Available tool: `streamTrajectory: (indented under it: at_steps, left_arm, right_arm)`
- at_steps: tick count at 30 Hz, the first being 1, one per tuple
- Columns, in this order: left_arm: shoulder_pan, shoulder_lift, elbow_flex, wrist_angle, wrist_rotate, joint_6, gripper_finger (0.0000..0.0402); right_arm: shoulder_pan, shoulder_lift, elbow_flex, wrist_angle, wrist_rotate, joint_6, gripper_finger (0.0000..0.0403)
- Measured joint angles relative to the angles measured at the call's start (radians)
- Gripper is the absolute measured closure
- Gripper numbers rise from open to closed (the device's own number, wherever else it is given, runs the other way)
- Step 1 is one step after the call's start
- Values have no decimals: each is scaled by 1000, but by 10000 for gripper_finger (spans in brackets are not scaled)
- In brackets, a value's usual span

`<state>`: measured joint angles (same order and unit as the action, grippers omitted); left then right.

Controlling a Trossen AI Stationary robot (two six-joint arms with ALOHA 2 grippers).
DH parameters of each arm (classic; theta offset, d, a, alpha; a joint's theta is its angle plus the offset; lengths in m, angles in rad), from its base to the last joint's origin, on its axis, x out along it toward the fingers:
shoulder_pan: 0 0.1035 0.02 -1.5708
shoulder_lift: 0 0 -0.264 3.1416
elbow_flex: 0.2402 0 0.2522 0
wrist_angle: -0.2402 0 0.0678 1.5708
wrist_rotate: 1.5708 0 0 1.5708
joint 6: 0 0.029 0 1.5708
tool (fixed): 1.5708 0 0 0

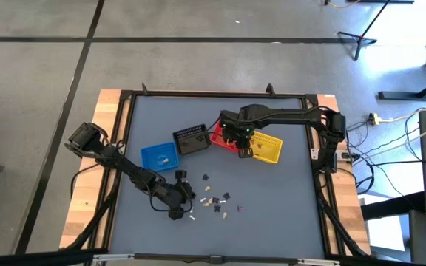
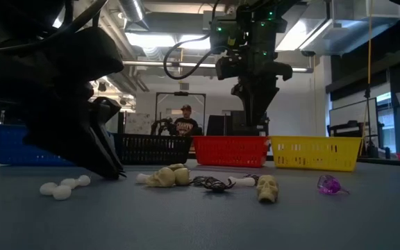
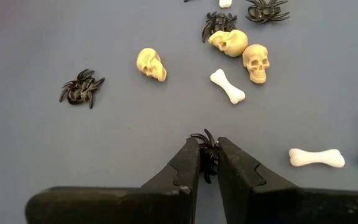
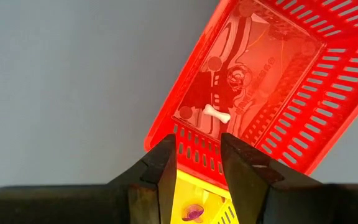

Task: Sort Halloween decoration
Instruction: Put the black spider toy into the black bin

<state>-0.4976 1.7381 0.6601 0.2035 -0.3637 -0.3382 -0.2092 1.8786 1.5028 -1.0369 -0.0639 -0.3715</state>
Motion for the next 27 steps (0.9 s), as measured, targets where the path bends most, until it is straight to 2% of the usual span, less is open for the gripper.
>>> streamTrajectory:
  at_steps: [7, 27]
  left_arm:
    - [0, -1, 1, 5, -2, 0, 398]
    - [0, -4, 35, -12, -7, 0, 400]
  right_arm:
    - [0, 0, 0, 0, 0, 0, 278]
    - [0, 0, 0, 0, 0, 0, 278]
